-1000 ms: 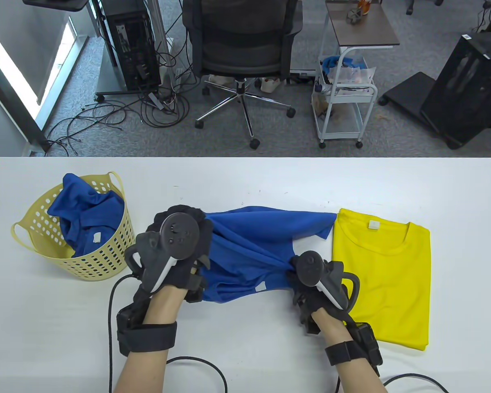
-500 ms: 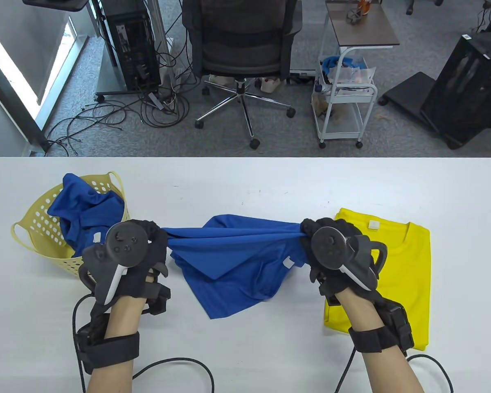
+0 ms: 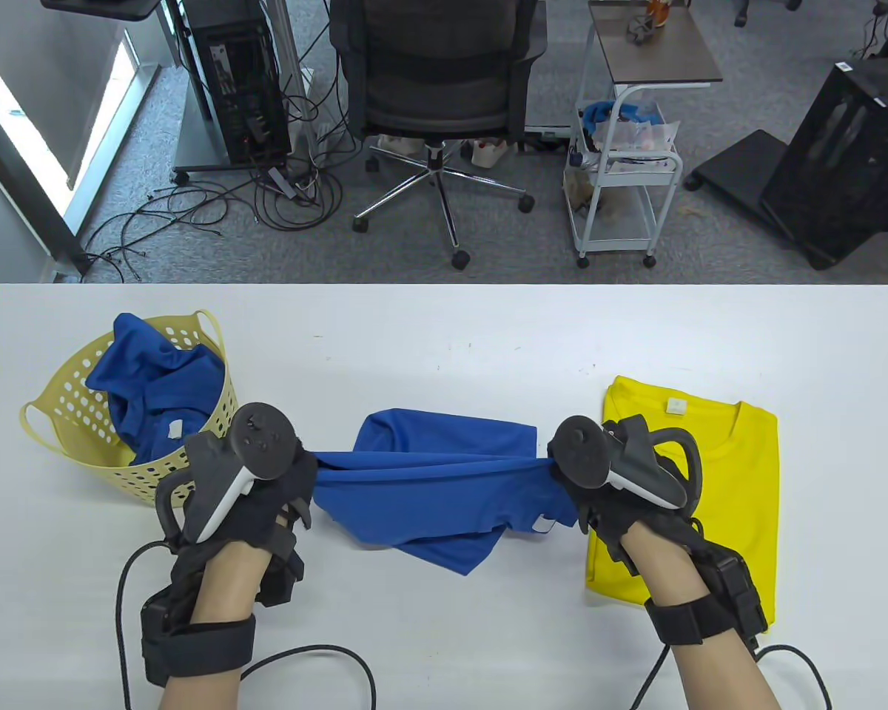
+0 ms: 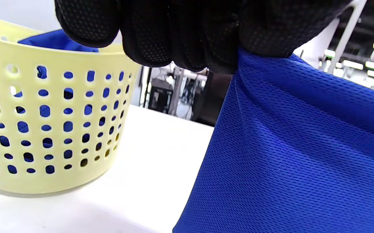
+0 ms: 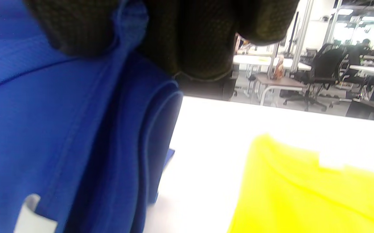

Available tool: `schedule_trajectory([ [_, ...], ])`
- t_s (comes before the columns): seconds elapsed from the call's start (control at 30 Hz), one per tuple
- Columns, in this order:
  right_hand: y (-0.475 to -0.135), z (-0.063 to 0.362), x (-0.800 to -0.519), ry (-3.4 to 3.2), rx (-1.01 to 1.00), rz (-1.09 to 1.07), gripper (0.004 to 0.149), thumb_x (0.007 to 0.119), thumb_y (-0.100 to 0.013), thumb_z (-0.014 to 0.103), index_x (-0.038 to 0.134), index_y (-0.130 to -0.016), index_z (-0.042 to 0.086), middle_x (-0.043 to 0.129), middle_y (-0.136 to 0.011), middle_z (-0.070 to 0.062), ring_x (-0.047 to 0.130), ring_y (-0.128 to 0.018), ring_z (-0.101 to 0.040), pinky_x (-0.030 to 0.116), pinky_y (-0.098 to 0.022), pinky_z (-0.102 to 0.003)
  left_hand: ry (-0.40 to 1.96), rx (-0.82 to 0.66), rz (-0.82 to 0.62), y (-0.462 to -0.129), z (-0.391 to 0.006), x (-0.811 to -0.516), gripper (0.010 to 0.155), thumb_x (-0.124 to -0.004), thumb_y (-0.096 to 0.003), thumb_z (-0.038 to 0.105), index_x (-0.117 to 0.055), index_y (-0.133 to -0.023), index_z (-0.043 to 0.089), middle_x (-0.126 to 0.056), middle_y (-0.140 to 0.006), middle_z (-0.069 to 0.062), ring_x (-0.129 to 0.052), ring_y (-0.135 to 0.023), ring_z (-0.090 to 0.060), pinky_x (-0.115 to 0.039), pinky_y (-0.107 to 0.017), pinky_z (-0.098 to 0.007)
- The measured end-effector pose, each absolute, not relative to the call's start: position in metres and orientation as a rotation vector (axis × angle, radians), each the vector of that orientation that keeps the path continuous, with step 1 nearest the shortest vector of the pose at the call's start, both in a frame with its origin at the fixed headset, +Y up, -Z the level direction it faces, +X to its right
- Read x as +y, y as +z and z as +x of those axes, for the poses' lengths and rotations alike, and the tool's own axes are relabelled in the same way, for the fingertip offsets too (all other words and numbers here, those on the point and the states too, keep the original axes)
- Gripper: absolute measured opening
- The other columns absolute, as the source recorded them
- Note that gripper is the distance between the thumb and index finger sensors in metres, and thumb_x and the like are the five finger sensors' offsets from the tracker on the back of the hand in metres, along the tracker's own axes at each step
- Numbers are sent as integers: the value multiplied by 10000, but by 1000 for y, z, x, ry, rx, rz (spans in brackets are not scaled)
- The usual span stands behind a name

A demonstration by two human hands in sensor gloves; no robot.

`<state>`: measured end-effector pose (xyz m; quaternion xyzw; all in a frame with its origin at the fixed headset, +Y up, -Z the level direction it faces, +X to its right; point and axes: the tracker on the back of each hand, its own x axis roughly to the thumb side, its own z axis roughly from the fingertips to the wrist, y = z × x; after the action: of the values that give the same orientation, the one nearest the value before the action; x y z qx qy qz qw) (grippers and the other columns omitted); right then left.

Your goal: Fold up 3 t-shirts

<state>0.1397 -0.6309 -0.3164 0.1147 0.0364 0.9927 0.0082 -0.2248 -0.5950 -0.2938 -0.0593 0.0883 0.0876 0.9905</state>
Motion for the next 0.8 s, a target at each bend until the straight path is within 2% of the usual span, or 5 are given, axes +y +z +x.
schedule_trajectory([
  [0.33, -422, 143, -656, 3024, 556, 152, 403, 838, -385, 314, 846, -780, 233, 887, -766, -49, 827, -754, -341, 569, -640, -582, 176, 175, -227, -407, -217, -633, 382, -789, -441, 474, -881, -753, 273, -824, -808, -13, -788, -746, -254, -697, -627, -484],
  [0.43, -474, 140, -593, 3119, 127, -20, 405, 825, -375, 328, 831, -773, 256, 880, -762, -24, 838, -749, -306, 591, -637, -550, 217, 229, 99, -463, -211, -573, 380, -782, -422, 475, -873, -738, 284, -815, -800, 0, -784, -744, -239, -697, -627, -473],
  [0.53, -472, 142, -503, 2978, -832, -127, 402, 816, -371, 353, 820, -767, 286, 876, -768, 13, 841, -772, -275, 604, -657, -532, 298, 237, 500, -467, -210, -483, 380, -739, -435, 496, -820, -766, 329, -773, -833, 42, -758, -780, -203, -690, -655, -448],
  [0.67, -454, 149, -462, 2873, -988, -61, 397, 830, -375, 367, 829, -766, 296, 884, -769, 23, 843, -779, -274, 599, -666, -530, 339, 199, 594, -448, -218, -439, 379, -707, -452, 506, -784, -792, 358, -743, -862, 67, -732, -815, -189, -674, -678, -442],
  [0.8, -439, 145, -493, 3009, -897, -23, 387, 854, -351, 383, 865, -729, 300, 923, -727, 35, 889, -735, -257, 648, -632, -512, 286, 199, 493, -430, -218, -481, 374, -726, -448, 509, -814, -775, 349, -776, -840, 59, -762, -795, -192, -699, -661, -443],
])
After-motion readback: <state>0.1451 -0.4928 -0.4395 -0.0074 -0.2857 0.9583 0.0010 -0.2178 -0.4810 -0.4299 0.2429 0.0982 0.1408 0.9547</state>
